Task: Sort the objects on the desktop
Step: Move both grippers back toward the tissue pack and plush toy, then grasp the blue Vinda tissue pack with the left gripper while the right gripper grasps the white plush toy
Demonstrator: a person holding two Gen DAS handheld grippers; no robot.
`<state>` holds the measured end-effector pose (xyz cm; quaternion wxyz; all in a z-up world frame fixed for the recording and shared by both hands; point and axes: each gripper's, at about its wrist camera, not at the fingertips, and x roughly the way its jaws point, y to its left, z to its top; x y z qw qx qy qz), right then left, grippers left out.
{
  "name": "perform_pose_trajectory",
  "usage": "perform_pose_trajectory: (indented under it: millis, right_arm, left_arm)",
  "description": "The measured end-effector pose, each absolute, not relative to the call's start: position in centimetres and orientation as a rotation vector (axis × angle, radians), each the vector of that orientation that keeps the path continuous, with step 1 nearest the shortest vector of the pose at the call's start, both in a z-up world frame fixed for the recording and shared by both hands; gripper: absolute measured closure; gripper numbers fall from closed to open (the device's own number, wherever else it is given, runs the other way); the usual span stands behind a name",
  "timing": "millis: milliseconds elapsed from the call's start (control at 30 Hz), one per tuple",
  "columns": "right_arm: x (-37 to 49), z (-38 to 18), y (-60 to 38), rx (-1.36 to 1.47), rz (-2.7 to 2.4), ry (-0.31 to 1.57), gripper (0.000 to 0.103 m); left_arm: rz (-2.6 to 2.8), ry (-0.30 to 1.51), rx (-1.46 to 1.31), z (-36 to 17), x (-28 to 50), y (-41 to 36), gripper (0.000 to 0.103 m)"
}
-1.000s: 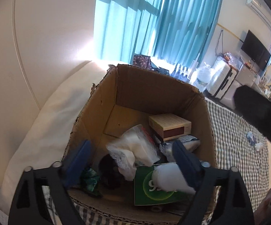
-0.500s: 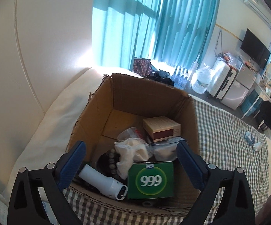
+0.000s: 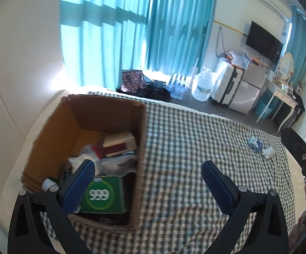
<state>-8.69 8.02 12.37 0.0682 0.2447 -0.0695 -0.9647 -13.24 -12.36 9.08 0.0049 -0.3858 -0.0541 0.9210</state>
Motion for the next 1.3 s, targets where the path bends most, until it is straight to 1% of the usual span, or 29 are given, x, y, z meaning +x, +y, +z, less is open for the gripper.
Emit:
perform_pose_trajectory:
  millis: [200,300,500,633,733,833,967,1133,1300]
  right_arm:
    - [-8.0,11.0,14.3,0.774,-2.994,-0.254,0.025]
    - [-8.0,9.5,17.8,0.802,-3.032,-0.306,0.025]
    - [-8.0,3.8,25.3,0.95,-3.136,-0.416,0.025]
    - [-8.5,-1.0,31.2,1.087,-3.15,-0.587,0.025]
    - [-9.8,-3.2,35.4,1.146,-3.162,-0.71,0.025]
    - [-11.2,-4.7,38.8,1.117,-3.175,-0.849,0.025]
    - [-14.1,-6.0,42.0,1.1,-3.194,-0.849,0.025]
    - [-17.7,-7.6,45.2,1.04,-3.153,-0.953,0.025]
    - [-22.1,-9.1,47.5,1.049,-3.138,-0.939,0.025]
  left_arm:
    - [2.822,-0.194,-1.233,7.9,-14.3,-6.8,0.0]
    - [2.8,-0.185,-1.234,7.0,-15.0,-3.9,0.0]
    - [2.738,-0.158,-1.247,3.5,-17.0,2.0,0.0]
    - [2.681,-0.119,-1.31,0.3,-19.4,6.8,0.0]
    - [2.646,-0.091,-1.332,-1.9,-21.2,10.6,0.0]
    - [2.607,-0.034,-1.331,-4.0,-23.3,14.7,0.0]
    - [2.572,0.071,-1.286,-6.5,-25.7,19.6,0.0]
    - [2.561,0.262,-1.224,-9.3,-29.1,25.1,0.0]
    - [2.54,0.315,-1.16,-10.7,-31.6,28.5,0.0]
